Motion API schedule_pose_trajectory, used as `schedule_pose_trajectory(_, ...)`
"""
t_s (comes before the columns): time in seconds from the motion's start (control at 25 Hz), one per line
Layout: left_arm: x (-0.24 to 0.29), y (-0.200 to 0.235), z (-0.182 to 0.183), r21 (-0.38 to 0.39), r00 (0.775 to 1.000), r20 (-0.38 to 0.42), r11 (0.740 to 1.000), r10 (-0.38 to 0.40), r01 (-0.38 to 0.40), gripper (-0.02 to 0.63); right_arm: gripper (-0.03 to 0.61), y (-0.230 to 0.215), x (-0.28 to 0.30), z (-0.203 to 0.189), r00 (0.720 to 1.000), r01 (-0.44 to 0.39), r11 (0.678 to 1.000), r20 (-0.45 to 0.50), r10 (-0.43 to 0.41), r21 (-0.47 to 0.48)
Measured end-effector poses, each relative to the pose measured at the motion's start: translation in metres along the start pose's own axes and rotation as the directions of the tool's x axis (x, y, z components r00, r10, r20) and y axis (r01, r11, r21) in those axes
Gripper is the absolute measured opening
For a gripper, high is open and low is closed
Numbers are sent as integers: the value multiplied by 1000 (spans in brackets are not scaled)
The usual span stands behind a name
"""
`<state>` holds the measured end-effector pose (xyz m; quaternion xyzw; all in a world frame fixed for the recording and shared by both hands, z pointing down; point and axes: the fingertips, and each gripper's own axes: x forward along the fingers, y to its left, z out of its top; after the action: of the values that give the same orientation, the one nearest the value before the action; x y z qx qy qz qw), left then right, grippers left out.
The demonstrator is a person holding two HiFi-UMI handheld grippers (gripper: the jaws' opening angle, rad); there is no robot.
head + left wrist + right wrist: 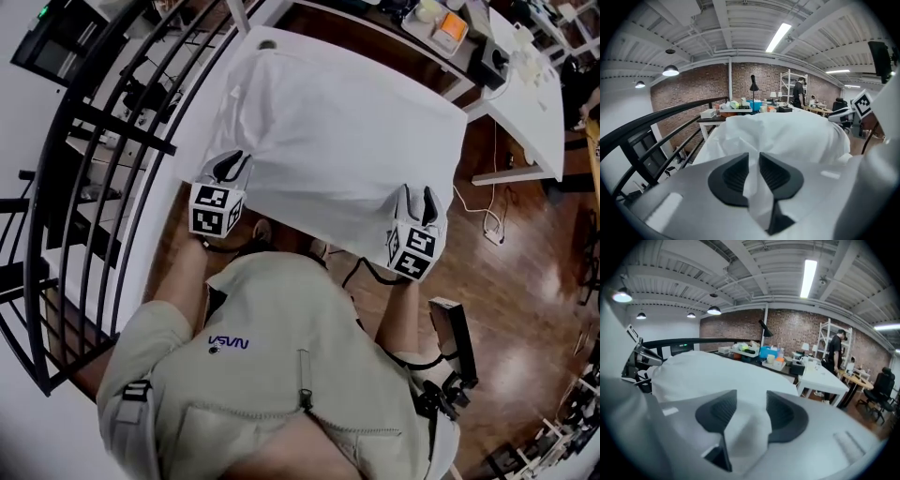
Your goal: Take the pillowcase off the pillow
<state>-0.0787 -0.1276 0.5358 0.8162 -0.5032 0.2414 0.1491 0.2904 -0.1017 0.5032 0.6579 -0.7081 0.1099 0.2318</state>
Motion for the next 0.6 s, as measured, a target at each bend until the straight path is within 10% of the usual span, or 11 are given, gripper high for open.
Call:
schedule_pose_trajectory(0.28, -19, 43, -23, -99, 997, 39, 993, 70, -66, 80, 189, 97, -2, 69, 981, -140, 979, 110, 157, -148)
schedule_pose_trajectory(0.6, -27, 86, -23, -54, 996, 56, 995, -76, 79, 80, 189, 287, 12, 100, 936, -324, 898, 36, 349, -297)
